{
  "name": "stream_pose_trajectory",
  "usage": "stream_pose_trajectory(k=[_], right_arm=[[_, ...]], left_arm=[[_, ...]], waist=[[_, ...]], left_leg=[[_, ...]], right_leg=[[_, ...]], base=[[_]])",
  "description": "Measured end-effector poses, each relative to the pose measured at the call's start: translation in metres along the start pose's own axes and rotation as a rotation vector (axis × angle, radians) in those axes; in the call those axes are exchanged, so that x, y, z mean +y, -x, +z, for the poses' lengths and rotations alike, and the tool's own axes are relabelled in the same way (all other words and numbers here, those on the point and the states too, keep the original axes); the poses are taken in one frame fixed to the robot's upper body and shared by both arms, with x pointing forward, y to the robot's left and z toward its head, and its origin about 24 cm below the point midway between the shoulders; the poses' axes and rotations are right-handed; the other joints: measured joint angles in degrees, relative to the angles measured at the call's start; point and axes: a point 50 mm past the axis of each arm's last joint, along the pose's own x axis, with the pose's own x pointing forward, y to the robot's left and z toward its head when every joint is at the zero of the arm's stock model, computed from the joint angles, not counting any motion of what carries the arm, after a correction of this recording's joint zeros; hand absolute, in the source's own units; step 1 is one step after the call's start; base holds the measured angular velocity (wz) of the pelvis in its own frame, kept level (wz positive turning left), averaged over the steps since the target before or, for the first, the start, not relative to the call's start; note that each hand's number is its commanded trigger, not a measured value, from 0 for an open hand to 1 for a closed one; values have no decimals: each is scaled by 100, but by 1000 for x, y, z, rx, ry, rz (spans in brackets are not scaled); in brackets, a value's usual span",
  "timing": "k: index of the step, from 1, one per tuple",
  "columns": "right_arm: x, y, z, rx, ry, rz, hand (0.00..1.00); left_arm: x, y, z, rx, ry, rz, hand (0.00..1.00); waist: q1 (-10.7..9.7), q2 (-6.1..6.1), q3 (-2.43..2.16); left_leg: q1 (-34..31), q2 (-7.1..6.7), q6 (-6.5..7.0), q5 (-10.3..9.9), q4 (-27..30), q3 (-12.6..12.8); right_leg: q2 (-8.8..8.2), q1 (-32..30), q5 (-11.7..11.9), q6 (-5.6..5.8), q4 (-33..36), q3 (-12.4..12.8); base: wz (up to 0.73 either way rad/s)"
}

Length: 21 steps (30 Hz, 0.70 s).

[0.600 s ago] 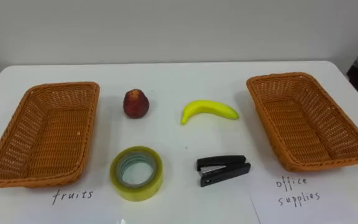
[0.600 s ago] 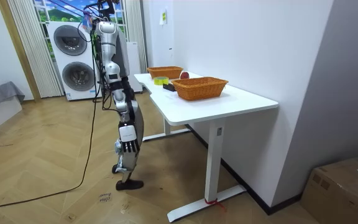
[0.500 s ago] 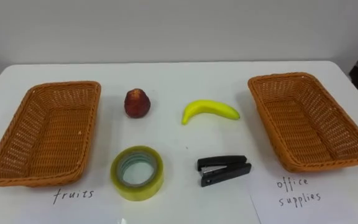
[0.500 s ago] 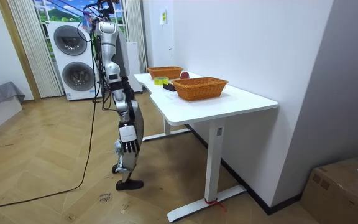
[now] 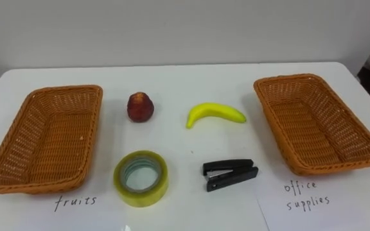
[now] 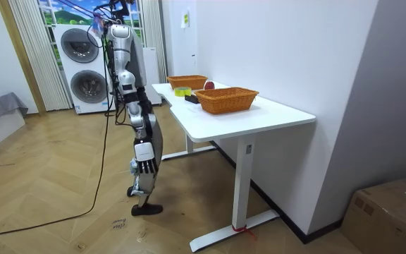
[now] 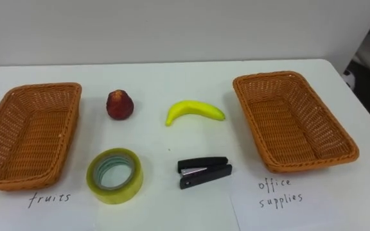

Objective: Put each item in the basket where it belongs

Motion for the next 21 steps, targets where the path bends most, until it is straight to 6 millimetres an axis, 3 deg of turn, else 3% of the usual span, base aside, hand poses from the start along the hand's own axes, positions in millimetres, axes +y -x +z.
stream_pose_trajectory(k=[11, 17, 21], right_arm=[[0, 0, -7, 12, -112, -31, 0], [-8, 2, -19, 4, -496, -50, 0], [-11, 3, -17, -37, -721, -55, 0]], left_arm=[[3, 1, -3, -3, 6, 44, 0], [13, 1, -9, 10, 72, 86, 0], [21, 1, -11, 9, 84, 107, 0]], waist=[[-135, -18, -8], [-204, -73, -16], [-261, -207, -11]], left_leg=[[11, -3, 0, 0, -8, 8], [34, 1, -1, 0, -61, 53], [29, 3, 0, 0, -66, 56]], right_leg=[[1, -7, 0, 0, -6, 35], [14, -27, 0, 0, 3, 70], [18, -30, 0, 0, -4, 72]], base=[[-1], [-3], [0]])
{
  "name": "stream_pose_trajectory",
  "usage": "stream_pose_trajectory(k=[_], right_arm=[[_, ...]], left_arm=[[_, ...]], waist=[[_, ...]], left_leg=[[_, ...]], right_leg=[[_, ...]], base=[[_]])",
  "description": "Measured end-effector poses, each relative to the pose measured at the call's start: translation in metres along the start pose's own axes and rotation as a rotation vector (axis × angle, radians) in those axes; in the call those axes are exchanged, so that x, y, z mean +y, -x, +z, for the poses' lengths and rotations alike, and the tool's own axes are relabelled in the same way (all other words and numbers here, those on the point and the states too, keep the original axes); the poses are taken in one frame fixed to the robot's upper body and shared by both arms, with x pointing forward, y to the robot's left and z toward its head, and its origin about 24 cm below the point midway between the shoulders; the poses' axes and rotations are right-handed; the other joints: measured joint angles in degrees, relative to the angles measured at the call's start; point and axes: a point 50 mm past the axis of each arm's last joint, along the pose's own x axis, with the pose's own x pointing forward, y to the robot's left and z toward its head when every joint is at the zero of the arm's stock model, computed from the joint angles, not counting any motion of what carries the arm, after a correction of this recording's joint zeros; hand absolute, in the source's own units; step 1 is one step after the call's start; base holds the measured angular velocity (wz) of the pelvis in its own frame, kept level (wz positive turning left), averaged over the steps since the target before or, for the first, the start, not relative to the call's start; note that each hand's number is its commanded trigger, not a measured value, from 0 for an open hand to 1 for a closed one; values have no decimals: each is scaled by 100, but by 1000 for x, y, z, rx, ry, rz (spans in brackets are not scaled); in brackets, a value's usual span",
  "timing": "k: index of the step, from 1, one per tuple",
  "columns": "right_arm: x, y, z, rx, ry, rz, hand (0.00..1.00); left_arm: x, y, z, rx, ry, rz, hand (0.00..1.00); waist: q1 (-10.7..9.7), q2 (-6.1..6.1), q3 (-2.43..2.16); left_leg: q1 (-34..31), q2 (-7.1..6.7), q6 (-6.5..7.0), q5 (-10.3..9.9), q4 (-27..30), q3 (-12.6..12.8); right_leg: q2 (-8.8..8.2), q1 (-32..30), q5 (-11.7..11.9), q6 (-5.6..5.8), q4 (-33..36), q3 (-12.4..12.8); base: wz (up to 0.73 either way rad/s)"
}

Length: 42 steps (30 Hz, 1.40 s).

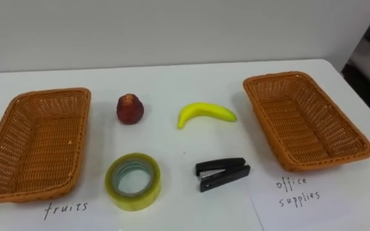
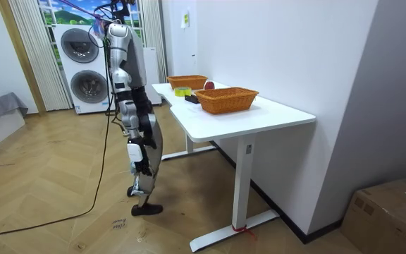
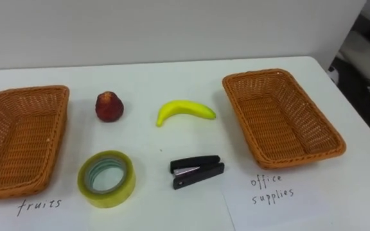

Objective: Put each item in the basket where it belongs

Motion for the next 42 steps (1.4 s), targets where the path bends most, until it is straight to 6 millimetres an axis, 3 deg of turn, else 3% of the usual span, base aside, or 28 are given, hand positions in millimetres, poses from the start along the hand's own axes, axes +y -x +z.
stream_pose_trajectory(k=[10, 20, 26, 32, 37, 42], right_arm=[[-8, 2, 24, -126, -371, -39, 0], [-17, 8, 46, -239, -529, -99, 0], [-18, 16, 71, -353, -575, -158, 0], [-6, 35, 117, -517, -541, -209, 0], [5, 68, 159, -768, -509, -264, 0], [9, 89, 173, -887, -467, -336, 0]], left_arm=[[20, -1, -10, 16, 57, 115, 0], [24, 0, -7, -16, 70, 160, 0], [31, 1, -5, -43, 82, 212, 0], [31, 2, -11, -34, 78, 230, 0], [33, 4, -12, -51, 74, 249, 0], [32, 4, -8, -70, 65, 233, 0]], waist=[[-126, -81, -19], [-233, -94, -48], [-254, -81, -52], [-264, -91, -55], [-275, -91, -55], [-233, -70, -41]], left_leg=[[-2, -9, 0, 0, -9, -5], [-19, -4, 0, 0, -4, 137], [-25, -6, 0, 0, -12, 137], [-104, -13, 1, 1, -14, 161], [-157, -13, 29, 18, -72, 150], [-148, -31, 70, 44, -154, 157]], right_leg=[[-6, -27, 9, 8, -7, 10], [3, -136, 10, 8, 49, 146], [11, -202, 12, 6, 99, 211], [8, -268, 19, 13, 110, 229], [9, -312, 45, 13, 90, 161], [5, -348, 49, 20, 80, 162]], base=[[0], [-7], [-5], [-1], [4], [0]])
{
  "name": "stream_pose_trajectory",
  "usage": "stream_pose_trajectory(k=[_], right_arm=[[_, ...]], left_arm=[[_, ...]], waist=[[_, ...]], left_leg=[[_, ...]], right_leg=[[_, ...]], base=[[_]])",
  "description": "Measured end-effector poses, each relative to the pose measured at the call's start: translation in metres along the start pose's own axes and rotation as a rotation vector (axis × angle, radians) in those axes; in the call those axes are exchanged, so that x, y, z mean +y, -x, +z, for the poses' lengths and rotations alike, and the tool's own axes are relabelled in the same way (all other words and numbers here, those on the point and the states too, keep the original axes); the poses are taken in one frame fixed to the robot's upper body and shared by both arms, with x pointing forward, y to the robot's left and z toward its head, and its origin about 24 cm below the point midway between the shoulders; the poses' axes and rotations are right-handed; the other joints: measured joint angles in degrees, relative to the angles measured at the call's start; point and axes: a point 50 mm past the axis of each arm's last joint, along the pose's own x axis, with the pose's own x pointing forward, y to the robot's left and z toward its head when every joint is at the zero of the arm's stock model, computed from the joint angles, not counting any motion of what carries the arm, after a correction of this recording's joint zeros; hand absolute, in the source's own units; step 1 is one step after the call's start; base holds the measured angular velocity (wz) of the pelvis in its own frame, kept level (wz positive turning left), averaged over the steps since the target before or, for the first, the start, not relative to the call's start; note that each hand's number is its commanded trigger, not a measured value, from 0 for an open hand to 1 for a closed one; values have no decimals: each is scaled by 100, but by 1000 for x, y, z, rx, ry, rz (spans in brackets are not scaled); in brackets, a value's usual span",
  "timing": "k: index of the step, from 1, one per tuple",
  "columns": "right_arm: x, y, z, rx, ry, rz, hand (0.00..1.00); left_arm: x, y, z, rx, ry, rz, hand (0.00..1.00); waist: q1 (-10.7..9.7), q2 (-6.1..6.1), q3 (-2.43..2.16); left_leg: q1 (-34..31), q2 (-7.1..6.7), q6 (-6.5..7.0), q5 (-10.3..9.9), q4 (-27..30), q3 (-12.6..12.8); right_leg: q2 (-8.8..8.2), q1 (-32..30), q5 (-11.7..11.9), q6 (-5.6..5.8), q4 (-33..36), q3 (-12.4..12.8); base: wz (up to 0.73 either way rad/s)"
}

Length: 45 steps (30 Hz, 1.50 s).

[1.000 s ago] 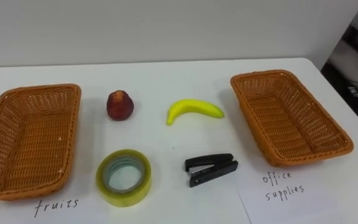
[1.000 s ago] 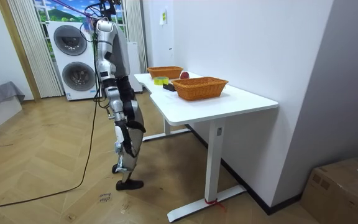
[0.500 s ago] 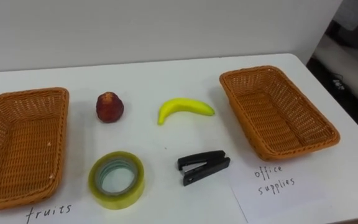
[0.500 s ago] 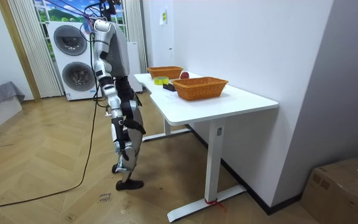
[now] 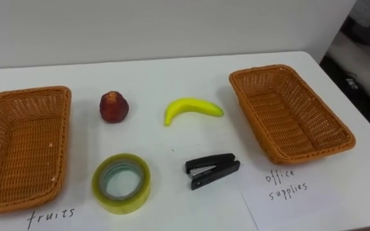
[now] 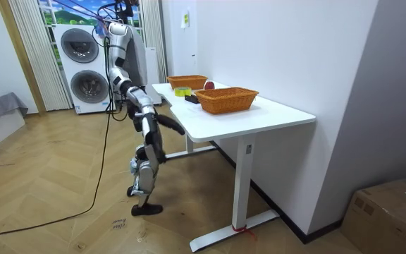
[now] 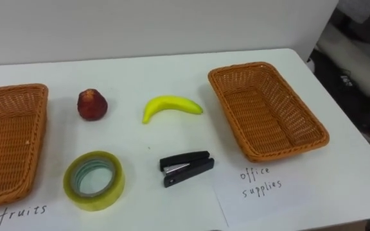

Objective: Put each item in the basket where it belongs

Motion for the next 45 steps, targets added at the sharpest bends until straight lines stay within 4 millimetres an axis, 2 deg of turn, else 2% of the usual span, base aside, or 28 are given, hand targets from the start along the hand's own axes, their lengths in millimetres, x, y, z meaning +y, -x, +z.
stream_pose_trajectory(k=[1, 5, 6, 7, 9, 13, 18, 25, 32, 35, 39, 42, 45], right_arm=[[0, 1, 5, -34, 17, 2, 0], [13, 14, 44, -258, -17, 29, 0], [18, 18, 56, -321, -46, 41, 0], [24, 22, 65, -372, -72, 53, 0], [31, 26, 76, -407, -129, 60, 0], [41, 38, 90, -481, -164, 99, 0], [56, 53, 110, -598, -184, 161, 0], [64, 70, 138, -749, -212, 222, 0], [70, 86, 152, -889, -168, 293, 0], [79, 94, 154, -944, -143, 326, 0], [92, 107, 162, -985, -177, 386, 0], [92, 113, 166, -1009, -184, 418, 0], [95, 119, 168, -1026, -180, 470, 0]], left_arm=[[0, 0, 0, 0, 0, -3, 0], [0, -1, 3, -13, -2, -9, 0], [-1, -1, 4, -20, -5, -13, 0], [-2, 0, 4, -26, -13, -19, 0], [-3, 0, 4, -28, -16, -26, 0], [-4, 1, 3, -25, -16, -37, 0], [-5, 1, 0, -12, -19, -43, 0], [-9, 1, -1, -6, -37, -84, 0], [-11, 0, 4, -12, -42, -100, 0], [-11, -1, 8, -22, -41, -107, 0], [-11, -3, 12, -29, -53, -117, 0], [-10, -3, 15, -37, -63, -131, 0], [-11, -3, 13, -26, -67, -149, 0]], waist=[[2, 18, 1], [-4, 65, 1], [29, 94, 23], [46, 62, 4], [78, 62, 13], [208, 11, -4], [202, 26, -4], [233, 8, 4], [341, 16, 27], [359, -19, 40], [421, -58, 40], [501, -42, 18], [557, -42, 24]], left_leg=[[1, -3, 0, 0, 0, 2], [2, 0, 1, 1, 5, 3], [-14, 0, 1, 1, 5, -1], [-43, 0, 1, 1, 4, -6], [-77, 3, 2, 2, 3, -17], [-97, 18, 2, 1, 8, -16], [-117, 25, 2, 1, 8, -45], [-123, 34, 2, 1, 12, -51], [-56, 38, 3, 2, 16, -47], [-53, 32, 29, 18, 16, -48], [-72, 33, 39, 25, 16, -63], [-98, 32, 39, 26, 12, -118], [-103, 36, 39, 26, 8, -188]], right_leg=[[0, 4, 1, 2, -4, 8], [12, 11, 29, 9, -73, 10], [21, -11, 38, 7, -75, 19], [48, -34, 44, 11, -74, 22], [58, -62, 63, 14, -76, 24], [72, -62, 78, 15, -82, 10], [67, -64, 82, 14, -80, -43], [71, -56, 98, 3, -89, -74], [72, 28, 102, -4, -88, -61], [64, 12, 102, -5, -114, -74], [68, 16, 118, -12, -164, -105], [67, 31, 131, -8, -192, -162], [76, 62, 148, -2, -198, -197]], base=[[-7], [-1], [0], [0], [0], [0], [3], [2], [-1], [3], [1], [7], [6]])
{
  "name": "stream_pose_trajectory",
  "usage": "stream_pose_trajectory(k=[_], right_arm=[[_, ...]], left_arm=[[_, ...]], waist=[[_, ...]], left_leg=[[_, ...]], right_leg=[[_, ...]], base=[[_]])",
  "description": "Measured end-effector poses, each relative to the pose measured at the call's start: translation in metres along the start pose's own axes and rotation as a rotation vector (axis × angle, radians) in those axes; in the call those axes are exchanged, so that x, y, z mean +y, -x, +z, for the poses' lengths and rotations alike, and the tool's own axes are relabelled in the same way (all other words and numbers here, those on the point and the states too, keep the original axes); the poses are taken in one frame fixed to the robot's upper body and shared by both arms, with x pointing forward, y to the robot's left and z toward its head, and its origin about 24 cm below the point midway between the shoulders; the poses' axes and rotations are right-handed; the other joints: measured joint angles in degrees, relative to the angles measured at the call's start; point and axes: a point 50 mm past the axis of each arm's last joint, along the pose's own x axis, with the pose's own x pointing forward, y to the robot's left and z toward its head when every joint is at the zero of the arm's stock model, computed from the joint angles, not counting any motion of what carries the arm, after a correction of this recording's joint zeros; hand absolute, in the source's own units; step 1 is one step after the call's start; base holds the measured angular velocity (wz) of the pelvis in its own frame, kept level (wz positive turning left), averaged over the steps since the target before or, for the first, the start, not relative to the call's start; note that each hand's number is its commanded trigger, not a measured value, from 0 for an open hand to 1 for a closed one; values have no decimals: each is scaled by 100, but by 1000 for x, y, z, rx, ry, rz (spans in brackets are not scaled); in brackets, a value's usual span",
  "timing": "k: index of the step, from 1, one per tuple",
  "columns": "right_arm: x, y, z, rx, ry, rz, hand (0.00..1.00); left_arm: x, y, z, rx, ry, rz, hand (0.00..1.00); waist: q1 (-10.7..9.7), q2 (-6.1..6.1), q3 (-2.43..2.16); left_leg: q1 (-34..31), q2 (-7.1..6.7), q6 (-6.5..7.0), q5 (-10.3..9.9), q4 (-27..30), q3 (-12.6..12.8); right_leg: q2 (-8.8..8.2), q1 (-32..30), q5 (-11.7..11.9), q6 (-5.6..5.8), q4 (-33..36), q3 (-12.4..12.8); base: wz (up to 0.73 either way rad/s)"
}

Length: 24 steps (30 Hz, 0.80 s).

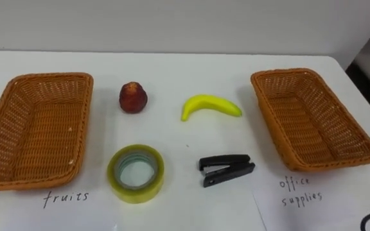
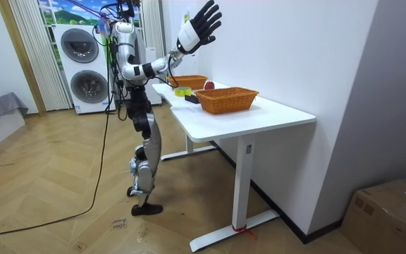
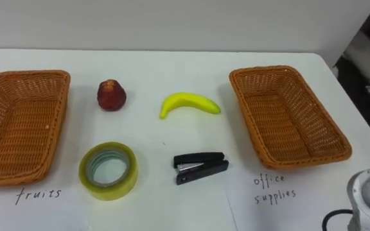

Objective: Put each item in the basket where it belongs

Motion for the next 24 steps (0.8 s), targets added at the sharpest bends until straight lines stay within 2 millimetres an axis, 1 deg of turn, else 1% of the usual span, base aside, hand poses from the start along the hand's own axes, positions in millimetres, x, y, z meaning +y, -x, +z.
stream_pose_trajectory(k=[4, 7, 11, 12, 14, 15, 19, 24], right_arm=[[10, 3, 1, 2, -9, 96, 0], [19, 4, 2, 4, -16, 156, 0], [27, 6, 4, -16, 1, 218, 0], [31, 7, 5, -27, 11, 241, 0], [36, 8, 7, -43, 22, 278, 0], [38, 9, 8, -56, 39, 301, 0], [50, 13, 11, -64, 15, 384, 0], [58, 19, 11, -61, 5, 469, 0]], left_arm=[[0, -1, 2, 1, -1, -8, 0], [0, -1, 2, 3, -11, -18, 0], [0, -2, 4, 1, -21, -32, 0], [0, -2, 5, 0, -22, -31, 0], [-1, -2, 6, -7, -33, -35, 0], [-2, -2, 8, -12, -39, -39, 0], [-2, -2, 8, -14, -45, -41, 0], [-1, -2, 11, -22, -47, -43, 0]], waist=[[90, 6, -6], [96, 14, -4], [107, 17, -1], [101, 13, -3], [101, 11, -4], [108, 9, -5], [133, -16, -8], [150, -51, -19]], left_leg=[[16, 0, 0, 0, -3, -20], [15, -1, 0, 0, -5, -52], [3, -1, 0, 0, -2, -93], [-12, -1, 0, 0, 6, -139], [-18, -2, 1, 1, 10, -152], [-14, -7, 7, 7, 14, -152], [1, -24, 22, 16, 24, -145], [1, -30, 25, 18, 39, -139]], right_leg=[[-2, 65, 1, 1, -6, -31], [-2, 76, 2, 1, -16, -50], [-12, 77, 2, 0, -13, -121], [-16, 64, 2, 0, -5, -133], [-52, 61, 2, 0, 6, -142], [-60, 59, 2, 0, 14, -150], [-79, 58, 2, 0, 35, -150], [-88, 73, 2, 0, 31, -145]], base=[[4], [4], [8], [5], [4], [0], [0], [0]])
